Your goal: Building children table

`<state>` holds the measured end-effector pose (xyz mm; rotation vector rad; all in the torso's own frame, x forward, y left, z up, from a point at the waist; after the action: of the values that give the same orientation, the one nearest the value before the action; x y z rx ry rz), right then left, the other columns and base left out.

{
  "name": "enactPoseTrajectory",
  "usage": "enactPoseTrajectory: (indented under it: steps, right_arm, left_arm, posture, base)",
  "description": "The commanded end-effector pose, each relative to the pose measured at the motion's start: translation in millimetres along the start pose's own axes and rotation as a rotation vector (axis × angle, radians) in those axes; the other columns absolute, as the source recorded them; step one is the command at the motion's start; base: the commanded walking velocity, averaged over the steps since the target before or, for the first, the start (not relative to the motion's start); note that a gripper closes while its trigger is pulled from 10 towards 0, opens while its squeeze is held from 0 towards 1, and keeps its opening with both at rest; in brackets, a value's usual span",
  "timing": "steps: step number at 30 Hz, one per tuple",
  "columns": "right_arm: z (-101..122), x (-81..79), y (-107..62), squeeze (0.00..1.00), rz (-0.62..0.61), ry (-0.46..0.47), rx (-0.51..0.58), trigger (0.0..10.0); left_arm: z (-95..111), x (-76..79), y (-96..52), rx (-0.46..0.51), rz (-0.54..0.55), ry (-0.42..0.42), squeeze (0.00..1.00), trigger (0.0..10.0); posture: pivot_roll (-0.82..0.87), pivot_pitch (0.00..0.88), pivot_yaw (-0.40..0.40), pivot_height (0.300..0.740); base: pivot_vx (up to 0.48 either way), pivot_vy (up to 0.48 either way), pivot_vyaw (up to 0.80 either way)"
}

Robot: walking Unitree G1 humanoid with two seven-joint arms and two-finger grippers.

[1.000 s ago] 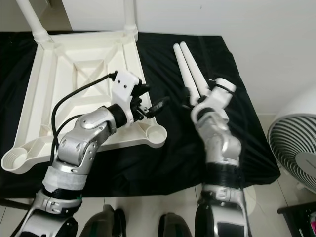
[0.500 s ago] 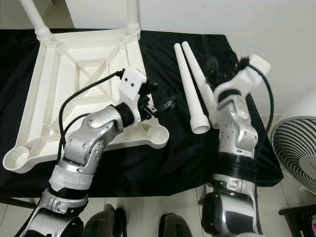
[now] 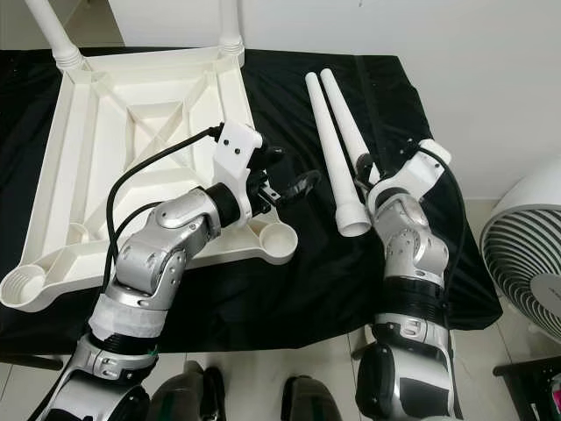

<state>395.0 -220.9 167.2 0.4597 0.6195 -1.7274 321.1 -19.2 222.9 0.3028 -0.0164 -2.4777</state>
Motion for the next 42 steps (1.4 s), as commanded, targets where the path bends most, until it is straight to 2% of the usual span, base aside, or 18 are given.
enactPoseTrajectory:
  steps: [1, 4, 6, 9, 10, 13, 14, 15, 16, 18, 19, 20, 23, 26, 28, 30, 32, 42]
  right_arm:
    - [-15, 6.7, 0.2, 0.0, -0.031, 0.006, -0.066, 10.0]
    - [-19, 7.7, -0.2, 0.0, -0.034, 0.004, -0.08, 10.0]
    - [-44, 1.0, -6.8, 0.0, 0.017, -0.046, -0.189, 10.0]
    - [-52, -2.4, -9.9, 0.0, 0.041, -0.065, -0.229, 10.0]
    - [-58, -13.9, -15.6, 0.0, 0.122, -0.074, -0.247, 10.0]
    - [-59, -25.4, -21.0, 0.0, 0.202, -0.07, -0.255, 10.0]
    - [-49, -39.9, -26.1, 0.0, 0.293, -0.052, -0.202, 10.0]
    - [-49, -39.9, -26.1, 0.0, 0.293, -0.052, -0.202, 10.0]
    - [-12, -59.7, -32.6, 0.0, 0.402, 0.014, -0.023, 10.0]
    - [-12, -59.7, -32.6, 0.0, 0.402, 0.014, -0.023, 10.0]
    - [16, -68.2, -39.1, 0.0, 0.454, 0.037, 0.119, 10.0]
    - [16, -68.2, -39.1, 0.0, 0.454, 0.037, 0.119, 10.0]
    - [46, -65.5, -40.8, 0.0, 0.446, 0.022, 0.259, 10.0]
    - [47, -62.8, -39.0, 0.0, 0.43, -0.002, 0.263, 10.0]
    - [43, -57.5, -34.5, 0.0, 0.39, -0.045, 0.244, 10.0]
    - [18, -48.1, -23.1, 0.0, 0.305, -0.189, 0.126, 10.0]
    - [9, -45.3, -20.4, 0.0, 0.278, -0.241, 0.089, 10.0]
    - [-17, -46.8, -15.8, 0.0, 0.331, -0.344, -0.066, 10.0]
  left_arm:
    - [-5, -5.8, -3.8, -0.032, 0.081, 0.003, 0.0, 10.0]
    - [-7, -4.7, -4.6, -0.038, 0.077, 0.007, 0.0, 10.0]
    - [-14, -2.6, -9.0, -0.063, 0.068, 0.026, 0.0, 10.0]
    - [-16, -2.2, -10.2, -0.069, 0.065, 0.029, 0.0, 10.0]
    - [-16, -2.0, -10.1, -0.069, 0.066, 0.028, 0.0, 10.0]
    - [-15, -2.1, -9.4, -0.066, 0.068, 0.025, 0.0, 10.0]
    - [-13, -2.3, -8.1, -0.058, 0.07, 0.021, 0.0, 10.0]
    - [-13, -2.3, -8.1, -0.058, 0.07, 0.021, 0.0, 10.0]
    - [-10, -1.3, -5.7, -0.048, 0.069, 0.012, 0.0, 10.0]
    - [-10, -1.3, -5.7, -0.048, 0.069, 0.012, 0.0, 10.0]
    - [-9, -0.4, -4.1, -0.042, 0.067, 0.007, 0.0, 10.0]
    - [-9, -0.4, -4.1, -0.042, 0.067, 0.007, 0.0, 10.0]
    - [-6, 3.5, -1.2, -0.032, 0.056, 0.003, 0.0, 10.0]
    - [-6, 4.8, -0.7, -0.03, 0.051, 0.003, 0.0, 10.0]
    - [-6, 6.0, -0.8, -0.03, 0.047, 0.003, 0.0, 10.0]
    - [-7, 10.2, -1.7, -0.028, 0.027, 0.007, 0.0, 10.0]
    - [-7, 13.1, -2.5, -0.028, 0.012, 0.004, 0.0, 10.0]
    - [-36, 35.0, -20.2, -0.098, -0.076, 0.029, 0.0, 10.0]
  posture:
    - [-0.07, 0.126, 0.018, 0.74]
    - [-0.07, 0.125, 0.019, 0.74]
    - [-0.07, 0.124, 0.018, 0.74]
    - [-0.07, 0.124, 0.018, 0.74]
    - [-0.07, 0.124, 0.016, 0.74]
    - [-0.07, 0.124, 0.016, 0.74]
    - [-0.07, 0.126, 0.016, 0.74]
    - [-0.07, 0.126, 0.016, 0.74]
    - [-0.08, 0.126, 0.018, 0.74]
    - [-0.08, 0.126, 0.018, 0.74]
    - [-0.08, 0.126, 0.019, 0.74]
    - [-0.08, 0.126, 0.019, 0.74]
    - [-0.08, 0.125, 0.022, 0.74]
    - [-0.08, 0.125, 0.021, 0.74]
    - [-0.08, 0.126, 0.019, 0.74]
    - [-0.08, 0.129, 0.015, 0.74]
    - [-0.08, 0.135, 0.005, 0.74]
    - [-0.08, 0.127, -0.003, 0.74]
  base:
    - [0.0, 0.0, 0.0]
    - [0.0, 0.0, 0.0]
    - [0.0, 0.0, 0.0]
    - [0.0, 0.0, 0.0]
    - [0.0, 0.0, 0.0]
    - [0.0, 0.0, 0.0]
    - [0.0, 0.0, 0.0]
    - [0.0, 0.0, 0.0]
    - [0.0, 0.0, 0.0]
    - [0.0, 0.0, 0.0]
    - [0.0, 0.0, 0.0]
    - [0.0, 0.0, 0.0]
    - [0.0, 0.0, 0.0]
    - [0.0, 0.0, 0.0]
    - [0.0, 0.0, 0.0]
    - [0.0, 0.0, 0.0]
    - [0.0, 0.0, 0.0]
    - [0.0, 0.0, 0.0]
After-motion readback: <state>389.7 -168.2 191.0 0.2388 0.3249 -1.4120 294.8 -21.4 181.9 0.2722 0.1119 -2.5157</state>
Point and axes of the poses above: a point about 5 cm out from each wrist's last joint towards the gripper, its own y axis pointing out of the wrist towards the gripper, its own z axis along the axis of the wrist's last joint, x = y × z, the point moved 5 cm from there along y, pointing out of the wrist towards the gripper, and after that the axes turned 12 degrees about y, right-handed, at the moved point
